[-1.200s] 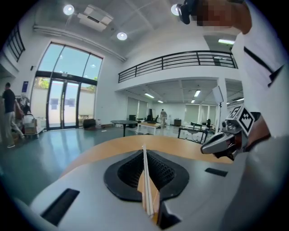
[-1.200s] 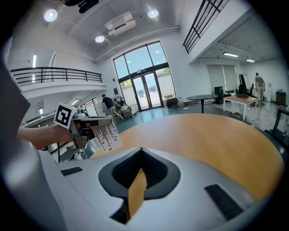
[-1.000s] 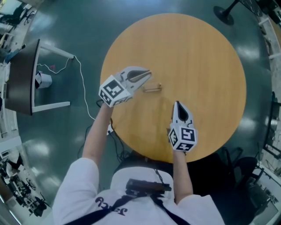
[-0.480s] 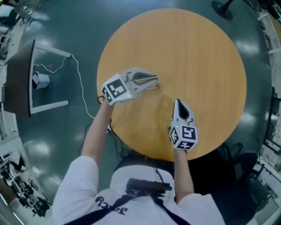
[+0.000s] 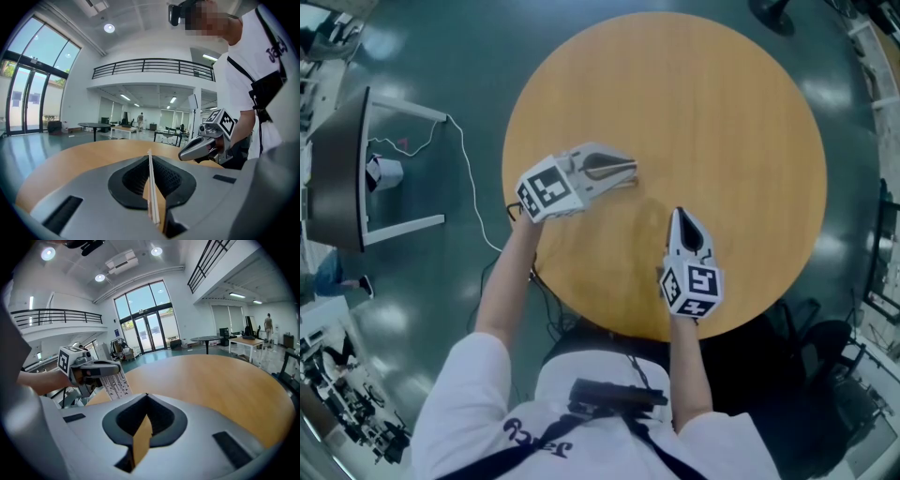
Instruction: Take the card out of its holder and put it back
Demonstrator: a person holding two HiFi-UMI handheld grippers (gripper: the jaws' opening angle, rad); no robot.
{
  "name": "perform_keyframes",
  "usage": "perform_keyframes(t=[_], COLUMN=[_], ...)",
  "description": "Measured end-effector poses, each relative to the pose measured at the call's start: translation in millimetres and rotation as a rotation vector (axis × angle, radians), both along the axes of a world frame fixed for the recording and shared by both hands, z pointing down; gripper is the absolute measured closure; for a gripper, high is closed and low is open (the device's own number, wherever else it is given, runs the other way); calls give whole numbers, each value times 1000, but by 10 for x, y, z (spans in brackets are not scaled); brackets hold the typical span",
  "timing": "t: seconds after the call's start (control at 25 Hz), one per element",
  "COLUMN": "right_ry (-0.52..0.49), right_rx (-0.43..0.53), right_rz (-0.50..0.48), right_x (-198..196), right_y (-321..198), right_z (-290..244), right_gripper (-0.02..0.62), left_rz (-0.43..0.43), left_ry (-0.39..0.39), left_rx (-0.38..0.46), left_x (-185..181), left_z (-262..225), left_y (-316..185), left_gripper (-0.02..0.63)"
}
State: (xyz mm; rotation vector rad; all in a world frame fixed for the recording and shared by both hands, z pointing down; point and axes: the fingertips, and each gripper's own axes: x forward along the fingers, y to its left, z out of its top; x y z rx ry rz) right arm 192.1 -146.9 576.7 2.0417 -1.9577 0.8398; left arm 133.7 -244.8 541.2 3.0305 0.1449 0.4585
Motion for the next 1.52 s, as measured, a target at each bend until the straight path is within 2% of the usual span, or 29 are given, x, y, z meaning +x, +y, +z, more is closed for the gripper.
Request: perform_keyframes(t=[0.32, 0.68, 0.92, 1.08, 1.36, 1.52], right_ry=[3, 1, 1, 2, 8, 16], right_rx=[-7, -10, -21, -19, -22, -2], right_rz=[-9, -9, -16, -14, -22, -28], right_x=[-17, -43, -102, -113, -66, -90], right_y=[1, -50, -81, -75, -19, -37], right_z=[5, 21, 41, 26, 35, -20], right_gripper=[572, 572, 572, 572, 572, 572], left_rz=[-15, 14, 9, 17, -13, -97], left_ry=[2, -54, 4, -75, -58, -66], left_rx=[-22, -9, -29, -9, -2, -14], left_x=[-28, 10, 1, -38, -1, -69], left_z=[-21, 225, 256, 506, 600, 636], left_y=[-19, 62, 24, 83, 138, -38], left_gripper=[578, 578, 577, 578, 577, 565])
